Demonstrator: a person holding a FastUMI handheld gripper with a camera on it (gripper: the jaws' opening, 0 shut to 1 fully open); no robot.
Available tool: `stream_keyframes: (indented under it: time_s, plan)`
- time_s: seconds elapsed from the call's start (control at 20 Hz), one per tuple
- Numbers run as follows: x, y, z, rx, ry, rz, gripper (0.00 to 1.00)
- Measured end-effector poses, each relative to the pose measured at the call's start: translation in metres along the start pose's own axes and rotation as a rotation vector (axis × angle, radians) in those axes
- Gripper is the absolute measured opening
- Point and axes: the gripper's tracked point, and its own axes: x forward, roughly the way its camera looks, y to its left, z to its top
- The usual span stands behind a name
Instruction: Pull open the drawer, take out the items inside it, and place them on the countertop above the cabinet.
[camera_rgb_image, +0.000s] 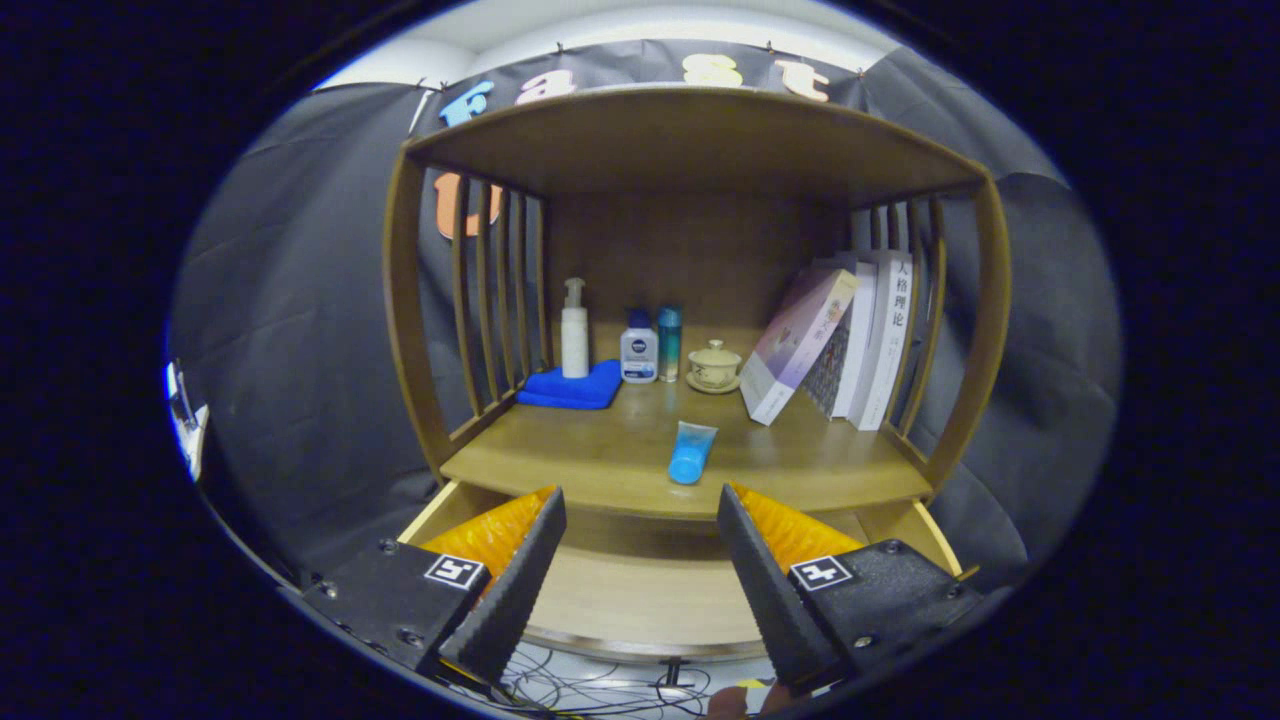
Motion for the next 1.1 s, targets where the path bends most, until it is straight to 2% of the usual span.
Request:
stream_keyframes:
  time_s: [0.25,0.65,0.9,1.1]
  plan:
    - [-0.025,-0.001,-0.042,-0.028,-0.066,-0.002,0.98]
    - [-0.026,-0.017,-0.118,-0.080,-0.098,-0.041,0.98]
    - [-0.026,-0.020,-0.125,-0.121,-0.176,-0.076,0.99]
    - [-0.023,-0.018,-0.157,-0.088,-0.133,-0.080,1.00]
